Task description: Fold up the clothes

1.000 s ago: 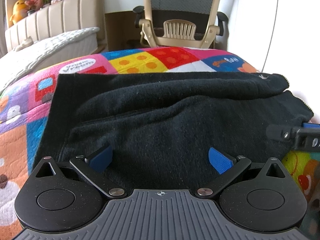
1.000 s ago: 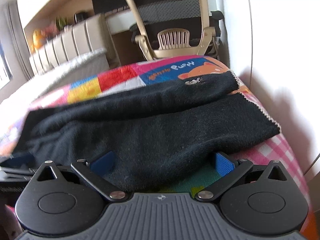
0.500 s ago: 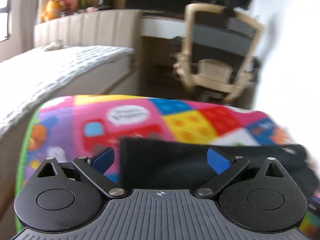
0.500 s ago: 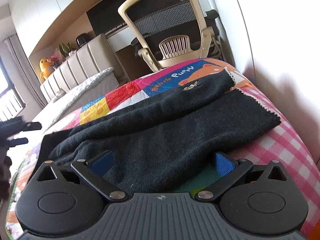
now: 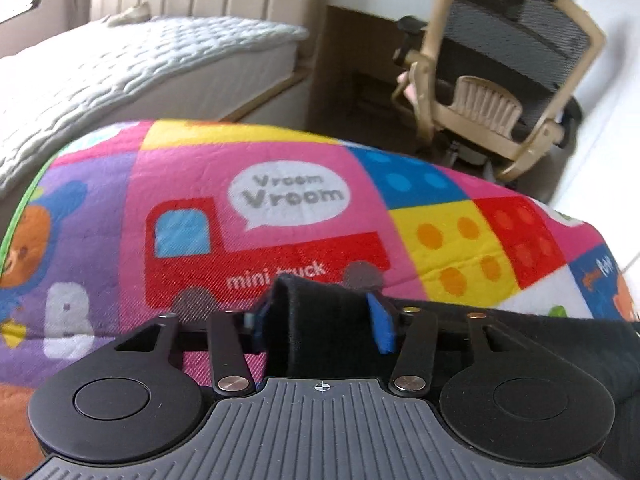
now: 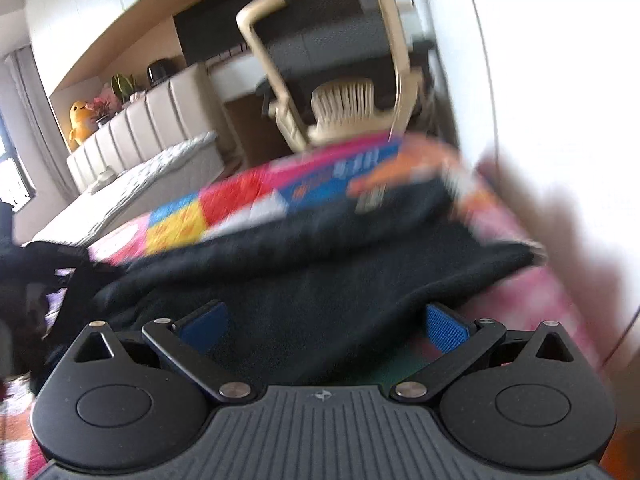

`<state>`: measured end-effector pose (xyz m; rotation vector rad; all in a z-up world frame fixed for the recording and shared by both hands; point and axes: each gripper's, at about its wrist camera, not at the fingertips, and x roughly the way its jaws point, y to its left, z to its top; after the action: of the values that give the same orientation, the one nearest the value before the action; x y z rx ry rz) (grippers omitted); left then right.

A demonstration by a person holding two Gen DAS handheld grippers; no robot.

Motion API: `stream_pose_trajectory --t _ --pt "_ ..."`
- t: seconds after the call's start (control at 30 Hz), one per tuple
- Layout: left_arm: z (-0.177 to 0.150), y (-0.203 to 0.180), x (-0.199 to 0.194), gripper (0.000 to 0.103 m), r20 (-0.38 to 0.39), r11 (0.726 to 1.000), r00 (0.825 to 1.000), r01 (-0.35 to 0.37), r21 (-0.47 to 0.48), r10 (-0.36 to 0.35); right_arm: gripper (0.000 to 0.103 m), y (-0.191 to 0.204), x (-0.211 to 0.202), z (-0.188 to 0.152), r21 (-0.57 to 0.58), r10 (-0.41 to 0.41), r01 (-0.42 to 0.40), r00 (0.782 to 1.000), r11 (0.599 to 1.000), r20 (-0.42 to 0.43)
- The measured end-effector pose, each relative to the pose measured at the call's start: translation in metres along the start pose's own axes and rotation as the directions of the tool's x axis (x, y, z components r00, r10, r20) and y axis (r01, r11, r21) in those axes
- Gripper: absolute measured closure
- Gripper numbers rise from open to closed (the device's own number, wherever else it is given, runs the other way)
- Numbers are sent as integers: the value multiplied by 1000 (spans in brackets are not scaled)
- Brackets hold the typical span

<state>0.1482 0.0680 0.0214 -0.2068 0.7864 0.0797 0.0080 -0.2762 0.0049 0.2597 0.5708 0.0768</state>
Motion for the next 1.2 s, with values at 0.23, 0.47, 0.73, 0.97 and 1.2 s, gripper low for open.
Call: stream_pose_trajectory --t 0.23,0.47,0.73,0.97,1.2 --pt "-3 11 -5 66 17 999 999 35 15 -36 45 -44 46 93 0 -139 139 990 990 -13" --pt "4 15 12 23 -36 994 993 111 -24 -111 41 -77 125 108 69 -183 196 970 978 -160" --pt "14 11 0 80 7 991 991 135 -4 -135 88 -52 115 112 29 -103 106 991 994 -87" --pt "-15 32 -100 81 153 974 963 216 67 -224 88 -38 -11 107 -107 -26 45 984 993 178" --pt "-107 68 -154 65 68 988 986 153 31 -155 76 -70 -57 21 -110 -292 302 951 947 96"
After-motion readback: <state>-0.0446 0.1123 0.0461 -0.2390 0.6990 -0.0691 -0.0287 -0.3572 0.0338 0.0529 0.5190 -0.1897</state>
